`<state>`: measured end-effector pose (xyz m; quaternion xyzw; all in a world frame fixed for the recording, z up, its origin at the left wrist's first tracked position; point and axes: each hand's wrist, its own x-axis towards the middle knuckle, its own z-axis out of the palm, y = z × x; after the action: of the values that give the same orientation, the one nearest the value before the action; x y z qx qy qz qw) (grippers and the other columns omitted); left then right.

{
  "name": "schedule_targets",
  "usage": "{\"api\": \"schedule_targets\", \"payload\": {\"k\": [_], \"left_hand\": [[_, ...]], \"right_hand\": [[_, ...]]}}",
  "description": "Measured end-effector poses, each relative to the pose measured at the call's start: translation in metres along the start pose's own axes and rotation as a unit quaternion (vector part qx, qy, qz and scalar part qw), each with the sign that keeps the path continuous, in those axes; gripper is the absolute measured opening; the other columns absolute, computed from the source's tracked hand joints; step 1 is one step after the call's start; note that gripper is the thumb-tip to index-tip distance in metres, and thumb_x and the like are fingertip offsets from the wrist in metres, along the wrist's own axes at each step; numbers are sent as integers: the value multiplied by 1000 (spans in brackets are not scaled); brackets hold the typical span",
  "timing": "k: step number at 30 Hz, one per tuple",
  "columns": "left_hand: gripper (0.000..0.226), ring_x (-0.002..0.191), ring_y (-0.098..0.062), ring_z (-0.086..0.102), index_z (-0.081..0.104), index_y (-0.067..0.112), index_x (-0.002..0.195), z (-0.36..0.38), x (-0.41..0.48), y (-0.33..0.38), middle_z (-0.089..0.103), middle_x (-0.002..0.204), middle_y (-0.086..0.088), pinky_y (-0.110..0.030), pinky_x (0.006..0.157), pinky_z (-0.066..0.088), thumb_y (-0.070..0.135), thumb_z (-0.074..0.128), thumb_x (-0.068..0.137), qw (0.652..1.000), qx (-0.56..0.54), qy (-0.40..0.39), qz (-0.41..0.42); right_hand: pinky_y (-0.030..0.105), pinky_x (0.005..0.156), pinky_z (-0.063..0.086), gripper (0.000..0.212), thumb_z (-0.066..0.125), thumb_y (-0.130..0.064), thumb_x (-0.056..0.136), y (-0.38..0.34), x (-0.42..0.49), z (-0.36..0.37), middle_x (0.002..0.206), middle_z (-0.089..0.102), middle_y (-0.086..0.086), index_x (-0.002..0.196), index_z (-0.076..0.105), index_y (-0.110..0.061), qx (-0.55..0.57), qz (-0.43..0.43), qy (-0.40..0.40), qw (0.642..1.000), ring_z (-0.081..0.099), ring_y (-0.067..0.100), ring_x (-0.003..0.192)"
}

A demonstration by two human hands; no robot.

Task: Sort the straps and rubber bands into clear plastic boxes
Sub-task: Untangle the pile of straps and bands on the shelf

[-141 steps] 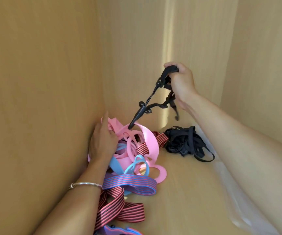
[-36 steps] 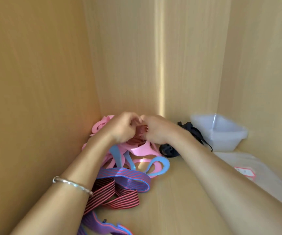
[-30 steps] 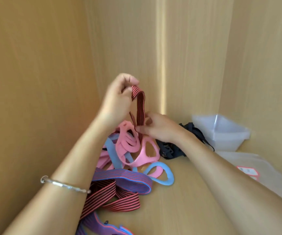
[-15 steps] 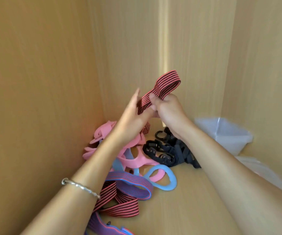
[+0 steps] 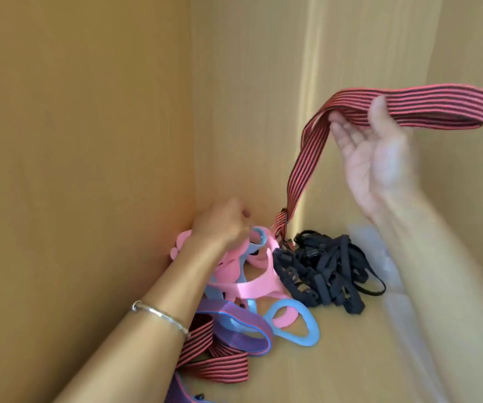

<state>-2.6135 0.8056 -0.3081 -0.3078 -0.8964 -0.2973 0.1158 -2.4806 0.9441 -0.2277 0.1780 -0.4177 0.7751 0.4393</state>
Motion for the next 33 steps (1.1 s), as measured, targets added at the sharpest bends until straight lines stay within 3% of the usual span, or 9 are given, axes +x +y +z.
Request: {"api": "schedule_targets", "payload": {"k": [5, 8, 13, 15, 18, 22, 27, 30, 33], "left_hand": [[76, 127, -19, 48, 36, 22, 146, 5, -8, 18, 48, 143, -4, -31, 103, 40, 40, 72, 81, 995, -43, -66, 65], [13, 78, -2, 54, 61, 12, 93, 4, -16, 33, 66, 92, -5, -22, 76, 44, 12, 67, 82, 961, -163, -62, 213], [22, 59, 12, 54, 54, 19, 71, 1, -30, 33, 57, 66, 17, -4, 60, 39, 0, 48, 79, 927, -222, -190, 233], [25, 69, 5, 63, 63, 10, 88, -2, -33, 35, 68, 78, 9, -12, 66, 49, -5, 43, 88, 867, -412, -229, 164], [52, 85, -25, 68, 64, 7, 104, -7, -26, 33, 72, 89, -14, -33, 69, 54, 47, 35, 90, 729, -612, -296, 77], [64, 91, -17, 68, 62, 13, 114, 6, -26, 27, 73, 92, -4, -30, 82, 55, 59, 71, 72, 821, -462, -316, 114], [20, 60, -18, 57, 57, 14, 82, 7, -19, 34, 63, 65, -2, -33, 65, 47, 22, 50, 99, 931, -353, -51, 77], [21, 46, -8, 55, 51, 18, 81, -23, -10, 36, 57, 50, 7, -29, 57, 45, 23, 45, 101, 838, -532, 124, -25], [20, 55, -11, 58, 52, 19, 84, -39, -13, 48, 60, 56, 7, -35, 66, 49, 19, 43, 101, 790, -591, 161, -30]], "right_hand": [[26, 71, 56, 18, 56, -22, 84, -4, -2, -9, 86, 68, 8, 94, 58, -7, -67, 105, -69, 990, 70, 19, 75], [29, 73, 57, 23, 57, -22, 77, 22, -19, 3, 85, 67, 11, 91, 59, -4, -81, 183, -126, 972, 68, 21, 72], [31, 80, 56, 19, 51, -18, 86, 16, -27, 21, 84, 69, 11, 91, 60, -3, -23, 185, -216, 958, 66, 21, 80], [30, 79, 56, 16, 47, -15, 92, 11, -23, 19, 85, 67, 10, 90, 58, -4, -12, 151, -181, 972, 66, 21, 79], [29, 80, 57, 14, 44, -11, 98, 5, -13, 10, 88, 64, 13, 98, 55, -1, 20, 94, -84, 992, 66, 20, 78], [30, 83, 56, 12, 44, -8, 99, -7, 0, -2, 91, 69, 12, 101, 55, -3, 75, 32, -37, 996, 69, 19, 86], [29, 75, 55, 13, 44, -8, 100, -19, -4, 4, 76, 71, 0, 94, 56, -10, 39, -10, -36, 999, 69, 13, 75], [23, 54, 45, 10, 50, -9, 96, -16, -3, -7, 68, 61, -6, 95, 58, -15, -232, -25, 8, 972, 54, 7, 55], [18, 45, 39, 19, 54, -8, 91, 7, -7, -29, 61, 58, -7, 109, 55, -11, -444, 181, -75, 874, 45, 5, 49]]}}
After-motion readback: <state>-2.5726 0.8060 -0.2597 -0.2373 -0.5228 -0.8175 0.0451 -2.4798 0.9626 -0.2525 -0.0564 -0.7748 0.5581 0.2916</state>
